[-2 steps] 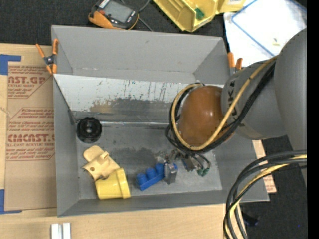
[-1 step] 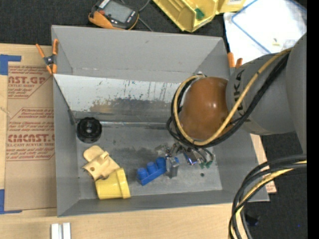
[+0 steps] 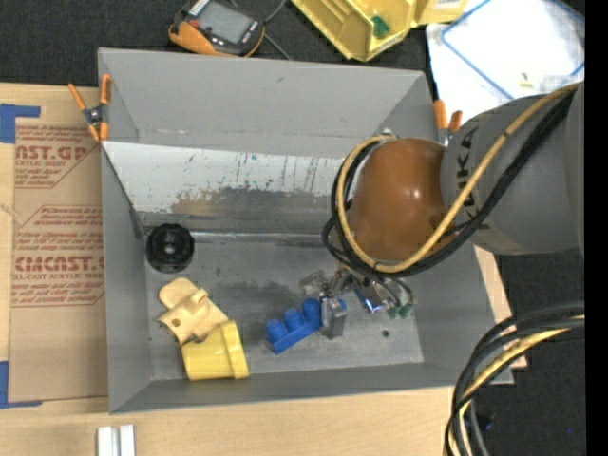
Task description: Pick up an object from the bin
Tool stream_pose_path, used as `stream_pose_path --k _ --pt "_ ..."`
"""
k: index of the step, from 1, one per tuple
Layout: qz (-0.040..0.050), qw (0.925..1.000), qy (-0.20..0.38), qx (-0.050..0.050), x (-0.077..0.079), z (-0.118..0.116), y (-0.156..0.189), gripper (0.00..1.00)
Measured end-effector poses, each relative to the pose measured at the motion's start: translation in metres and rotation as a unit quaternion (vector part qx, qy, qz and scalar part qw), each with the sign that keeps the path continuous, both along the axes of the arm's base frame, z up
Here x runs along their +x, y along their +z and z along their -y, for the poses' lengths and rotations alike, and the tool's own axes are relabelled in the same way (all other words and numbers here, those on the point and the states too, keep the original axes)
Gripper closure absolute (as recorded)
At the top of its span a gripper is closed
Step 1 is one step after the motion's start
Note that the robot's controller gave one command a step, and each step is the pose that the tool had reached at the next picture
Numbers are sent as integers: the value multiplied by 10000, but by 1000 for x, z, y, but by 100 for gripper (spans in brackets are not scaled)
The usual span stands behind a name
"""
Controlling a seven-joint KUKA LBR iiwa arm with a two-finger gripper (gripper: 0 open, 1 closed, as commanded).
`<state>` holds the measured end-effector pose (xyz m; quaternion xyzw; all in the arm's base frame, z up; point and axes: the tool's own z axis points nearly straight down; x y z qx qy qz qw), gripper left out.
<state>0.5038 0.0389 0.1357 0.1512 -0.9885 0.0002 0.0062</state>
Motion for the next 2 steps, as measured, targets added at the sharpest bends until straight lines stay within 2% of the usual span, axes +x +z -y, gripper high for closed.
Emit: stream_pose_path --k 1,2 --pt "20 9900 1407 18 23 49 62 100" --pt "66 9997 238 31 25 -36 87 100"
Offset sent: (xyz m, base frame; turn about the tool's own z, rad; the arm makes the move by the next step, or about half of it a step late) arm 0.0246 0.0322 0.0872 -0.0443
